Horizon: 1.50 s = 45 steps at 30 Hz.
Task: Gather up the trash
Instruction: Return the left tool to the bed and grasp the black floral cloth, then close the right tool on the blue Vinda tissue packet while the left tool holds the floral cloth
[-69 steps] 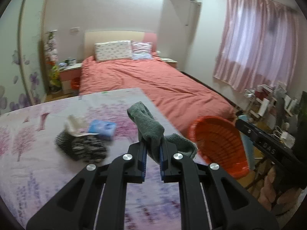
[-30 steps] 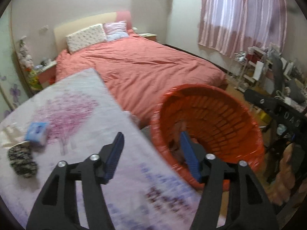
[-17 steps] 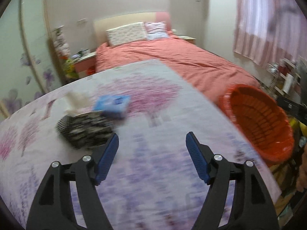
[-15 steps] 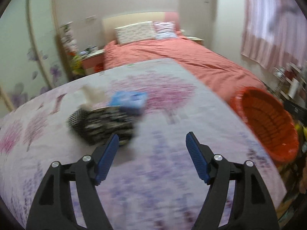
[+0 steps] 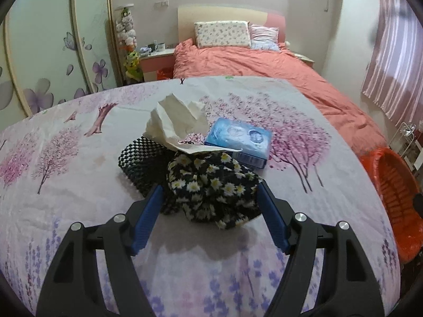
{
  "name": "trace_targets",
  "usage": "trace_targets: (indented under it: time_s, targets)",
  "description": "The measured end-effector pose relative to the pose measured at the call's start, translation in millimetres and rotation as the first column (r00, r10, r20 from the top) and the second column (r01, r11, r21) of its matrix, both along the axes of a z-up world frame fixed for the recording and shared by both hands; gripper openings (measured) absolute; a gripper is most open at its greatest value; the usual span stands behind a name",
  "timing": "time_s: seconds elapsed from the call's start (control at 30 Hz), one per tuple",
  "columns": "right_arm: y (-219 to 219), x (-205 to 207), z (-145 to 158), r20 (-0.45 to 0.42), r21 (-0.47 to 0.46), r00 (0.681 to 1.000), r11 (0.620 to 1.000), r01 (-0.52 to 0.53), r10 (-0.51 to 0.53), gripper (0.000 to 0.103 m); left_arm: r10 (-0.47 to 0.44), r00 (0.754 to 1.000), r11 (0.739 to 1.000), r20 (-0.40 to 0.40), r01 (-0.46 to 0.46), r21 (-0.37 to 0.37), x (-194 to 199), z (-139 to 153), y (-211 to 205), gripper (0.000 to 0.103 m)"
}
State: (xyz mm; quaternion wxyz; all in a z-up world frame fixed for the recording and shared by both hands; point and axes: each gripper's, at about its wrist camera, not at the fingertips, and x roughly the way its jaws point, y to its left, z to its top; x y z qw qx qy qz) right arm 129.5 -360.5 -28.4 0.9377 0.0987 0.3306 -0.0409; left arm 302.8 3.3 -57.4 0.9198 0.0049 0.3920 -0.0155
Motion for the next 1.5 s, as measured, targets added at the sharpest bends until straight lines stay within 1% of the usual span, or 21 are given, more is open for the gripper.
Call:
trace_targets:
  time_s: [0.03, 0.07, 0.1, 0.13, 0.17, 0.27, 0.37, 0.47, 0.6, 0.7, 0.8, 1.0, 1.13, 1.23, 1.37, 1.43, 1.5]
  targets:
    - [1, 1, 0, -0.003, -0.002, 1.0, 1.0, -0.004, 0.004, 0.068, 0.001, 1.0, 1.0, -0.007, -0.001, -0.002, 3, -2, 0, 0.071]
    - [2, 1, -1, -0.007, -0.002, 1.0, 1.0, -0.009, 0.009, 0.068, 0.0, 1.0, 1.0, -0.015, 0.0, -0.007, 7, -4, 0, 0.063]
    - [3, 2, -2, -0.009, -0.003, 1.0, 1.0, -0.012, 0.012, 0.068, -0.006, 1.0, 1.0, -0.02, 0.005, -0.013, 9, -5, 0, 0.049]
    - [6, 3, -3, -0.012, -0.004, 1.0, 1.0, -0.015, 0.015, 0.068, -0.016, 0.999, 1.0, -0.029, 0.015, -0.022, 11, -7, 0, 0.042]
    - [9, 4, -4, -0.014, -0.005, 1.0, 1.0, -0.018, 0.018, 0.068, -0.023, 0.999, 0.999, -0.034, 0.022, -0.029, 13, -9, 2, 0.03]
    - [14, 5, -4, -0.02, -0.007, 0.999, 1.0, -0.028, 0.028, 0.068, -0.046, 0.999, 0.999, -0.019, 0.045, -0.03, 9, -9, 5, 0.019]
    - [20, 5, -4, -0.022, -0.008, 0.999, 0.999, -0.039, 0.039, 0.068, -0.064, 0.998, 0.997, -0.002, 0.064, -0.035, -1, -5, 12, 0.017]
    - [26, 6, -4, -0.021, -0.009, 0.999, 0.999, -0.051, 0.05, 0.068, -0.072, 0.997, 0.997, 0.019, 0.072, -0.023, -16, 2, 23, 0.017]
    - [36, 9, -4, -0.026, -0.004, 0.997, 0.997, -0.072, 0.072, 0.068, -0.06, 0.998, 0.998, 0.034, 0.06, -0.019, -34, 9, 45, 0.017]
    - [50, 15, -5, -0.04, 0.005, 0.994, 0.995, -0.102, 0.102, 0.068, -0.029, 0.999, 0.999, 0.043, 0.03, -0.014, -46, 12, 67, 0.017]
    - [64, 24, -8, -0.056, 0.009, 0.99, 0.992, -0.128, 0.128, 0.068, 0.019, 0.999, 1.0, 0.049, -0.02, 0.006, -51, 12, 92, 0.017]
    - [95, 46, -11, -0.089, 0.036, 0.978, 0.981, -0.189, 0.191, 0.068, 0.129, 0.991, 0.992, 0.016, -0.13, 0.01, -46, 5, 143, 0.018]
    - [117, 73, -14, -0.11, 0.063, 0.966, 0.971, -0.23, 0.236, 0.068, 0.177, 0.984, 0.984, -0.009, -0.177, 0.013, -36, -2, 167, 0.019]
    - [129, 101, -18, -0.126, 0.084, 0.962, 0.969, -0.233, 0.243, 0.067, 0.188, 0.982, 0.982, -0.02, -0.188, 0.007, -31, -7, 176, 0.021]
    - [141, 141, -23, -0.15, 0.071, 0.963, 0.974, -0.217, 0.226, 0.066, 0.18, 0.983, 0.984, -0.028, -0.18, -0.006, -28, -10, 180, 0.023]
    - [143, 159, -25, -0.16, 0.049, 0.968, 0.981, -0.19, 0.195, 0.066, 0.178, 0.983, 0.984, -0.04, -0.179, -0.019, -24, -11, 182, 0.024]
    - [139, 170, -24, -0.156, 0.07, 0.972, 0.984, -0.166, 0.175, 0.065, 0.176, 0.983, 0.984, -0.055, -0.178, -0.033, -22, -13, 184, 0.025]
